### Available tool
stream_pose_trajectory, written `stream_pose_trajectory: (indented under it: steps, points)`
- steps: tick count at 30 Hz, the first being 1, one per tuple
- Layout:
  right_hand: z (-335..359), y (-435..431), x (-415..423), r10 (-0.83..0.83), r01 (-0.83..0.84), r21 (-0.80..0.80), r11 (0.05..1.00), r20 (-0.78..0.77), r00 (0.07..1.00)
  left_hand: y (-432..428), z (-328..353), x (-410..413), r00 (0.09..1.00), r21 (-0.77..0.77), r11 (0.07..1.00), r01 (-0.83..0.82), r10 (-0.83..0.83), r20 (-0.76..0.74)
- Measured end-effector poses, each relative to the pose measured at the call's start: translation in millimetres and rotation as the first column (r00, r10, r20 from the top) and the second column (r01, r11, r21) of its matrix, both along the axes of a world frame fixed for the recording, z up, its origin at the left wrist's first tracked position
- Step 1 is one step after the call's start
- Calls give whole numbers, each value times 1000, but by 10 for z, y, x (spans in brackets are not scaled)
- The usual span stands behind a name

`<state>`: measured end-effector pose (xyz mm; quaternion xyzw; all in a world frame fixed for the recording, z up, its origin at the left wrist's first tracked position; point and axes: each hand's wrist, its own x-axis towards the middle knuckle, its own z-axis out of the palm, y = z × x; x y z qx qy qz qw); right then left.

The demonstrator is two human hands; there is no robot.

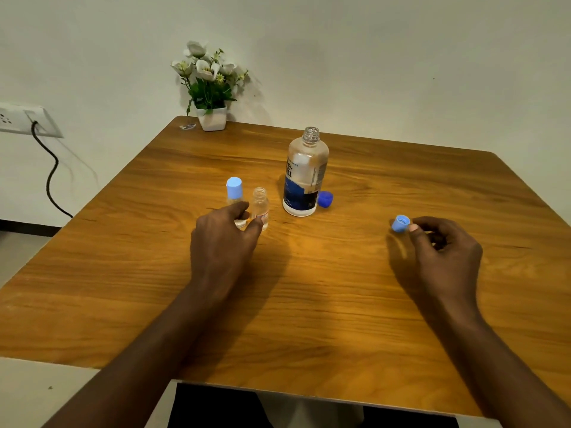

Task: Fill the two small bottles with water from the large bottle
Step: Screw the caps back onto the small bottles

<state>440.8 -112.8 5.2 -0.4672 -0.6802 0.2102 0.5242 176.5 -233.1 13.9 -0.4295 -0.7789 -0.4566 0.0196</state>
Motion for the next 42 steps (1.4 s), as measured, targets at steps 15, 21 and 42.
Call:
stream_pose_trajectory:
  steps: [15, 21, 42]
  points:
    - [-88, 151, 50, -167, 176, -212, 961, 61, 984, 115, -18, 1, 993, -132, 991, -31, 16, -114]
    - [-88, 202, -5, -129, 169, -295, 940, 151, 980, 144, 21, -10, 995, -119, 993, -5, -7, -101]
    - [-78, 133, -270, -127, 179, -205, 962, 240, 962, 168, 15, 432, 978, -42, 977, 207, -207, -5]
